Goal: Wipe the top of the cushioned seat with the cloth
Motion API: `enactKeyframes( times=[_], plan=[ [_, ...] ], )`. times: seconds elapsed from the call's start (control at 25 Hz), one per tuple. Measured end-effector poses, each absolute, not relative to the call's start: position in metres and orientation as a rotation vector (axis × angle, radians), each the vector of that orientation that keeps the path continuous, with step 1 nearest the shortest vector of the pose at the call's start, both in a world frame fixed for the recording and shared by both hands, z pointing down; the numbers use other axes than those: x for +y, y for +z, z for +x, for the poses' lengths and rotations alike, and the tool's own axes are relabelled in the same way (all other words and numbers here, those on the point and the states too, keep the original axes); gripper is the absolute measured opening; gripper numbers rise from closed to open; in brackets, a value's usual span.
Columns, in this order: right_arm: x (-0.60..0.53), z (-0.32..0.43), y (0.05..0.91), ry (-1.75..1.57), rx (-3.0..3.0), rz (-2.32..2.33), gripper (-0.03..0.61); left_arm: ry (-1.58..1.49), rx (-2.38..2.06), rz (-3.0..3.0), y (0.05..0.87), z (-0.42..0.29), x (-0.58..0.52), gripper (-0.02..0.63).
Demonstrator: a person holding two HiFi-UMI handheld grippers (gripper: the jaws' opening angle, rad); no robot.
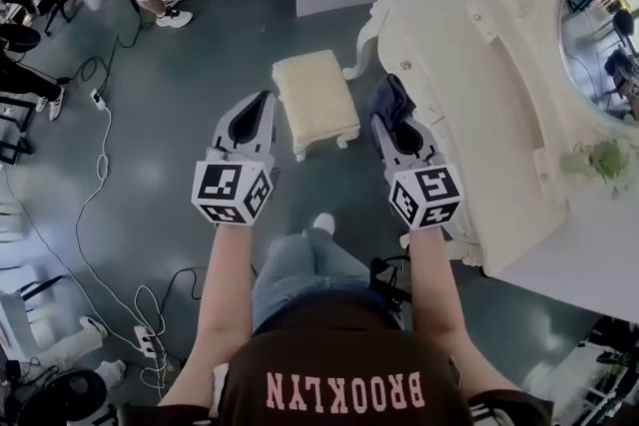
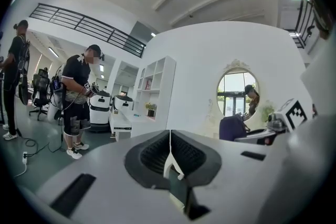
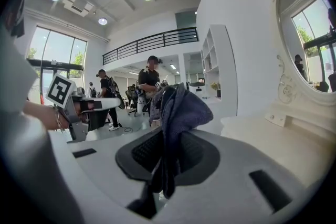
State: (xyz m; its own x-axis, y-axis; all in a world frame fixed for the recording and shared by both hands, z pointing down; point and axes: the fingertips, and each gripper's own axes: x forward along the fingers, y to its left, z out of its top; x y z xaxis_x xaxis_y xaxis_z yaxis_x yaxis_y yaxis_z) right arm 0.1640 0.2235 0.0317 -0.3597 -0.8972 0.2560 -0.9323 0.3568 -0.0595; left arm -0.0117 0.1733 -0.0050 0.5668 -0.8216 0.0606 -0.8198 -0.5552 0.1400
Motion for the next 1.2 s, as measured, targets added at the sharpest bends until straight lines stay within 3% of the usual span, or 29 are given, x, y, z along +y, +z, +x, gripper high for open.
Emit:
enactKeyframes(
  times=[1.2],
  plan=[
    [0.025,0.178,0.164,0.445,-2.26,1.586,0.037,0.159,-1.353,2.458,0.141,-0.013,-0.022,0.005]
  ],
)
